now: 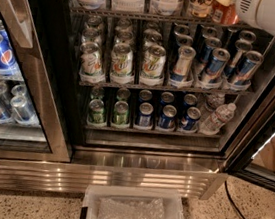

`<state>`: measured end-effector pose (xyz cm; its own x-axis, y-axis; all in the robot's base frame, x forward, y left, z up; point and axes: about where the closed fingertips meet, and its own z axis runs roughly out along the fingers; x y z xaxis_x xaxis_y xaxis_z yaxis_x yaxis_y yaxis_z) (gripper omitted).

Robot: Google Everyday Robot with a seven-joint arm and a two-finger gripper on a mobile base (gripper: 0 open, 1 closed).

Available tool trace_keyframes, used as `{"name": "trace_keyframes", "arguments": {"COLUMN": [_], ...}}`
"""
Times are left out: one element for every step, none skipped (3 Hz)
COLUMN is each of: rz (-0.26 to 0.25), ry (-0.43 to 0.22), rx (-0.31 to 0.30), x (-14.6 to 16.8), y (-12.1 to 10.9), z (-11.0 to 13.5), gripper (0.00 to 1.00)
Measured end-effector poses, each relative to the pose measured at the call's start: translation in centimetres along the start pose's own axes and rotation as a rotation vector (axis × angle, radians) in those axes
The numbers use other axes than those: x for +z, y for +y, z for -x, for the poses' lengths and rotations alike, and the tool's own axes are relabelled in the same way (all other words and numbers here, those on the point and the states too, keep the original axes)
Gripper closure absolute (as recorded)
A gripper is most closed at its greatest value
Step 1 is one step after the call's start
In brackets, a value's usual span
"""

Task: Pick coke can from top shelf of fridge

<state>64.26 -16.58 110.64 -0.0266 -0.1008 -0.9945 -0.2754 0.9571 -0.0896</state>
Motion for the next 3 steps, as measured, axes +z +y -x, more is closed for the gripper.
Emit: {"name": "trace_keyframes", "arguments": {"rz": [0.071, 0.133, 0.135], "ry": [0.016, 0.036, 0.038], "rx": [0.008, 0.005, 0.005], "x": [-1.7, -4.2, -4.3], "y": [4.1, 6.7, 6.8], "z": [0.4, 0.7, 0.7], "gripper": [1.00, 1.00, 1.00]}}
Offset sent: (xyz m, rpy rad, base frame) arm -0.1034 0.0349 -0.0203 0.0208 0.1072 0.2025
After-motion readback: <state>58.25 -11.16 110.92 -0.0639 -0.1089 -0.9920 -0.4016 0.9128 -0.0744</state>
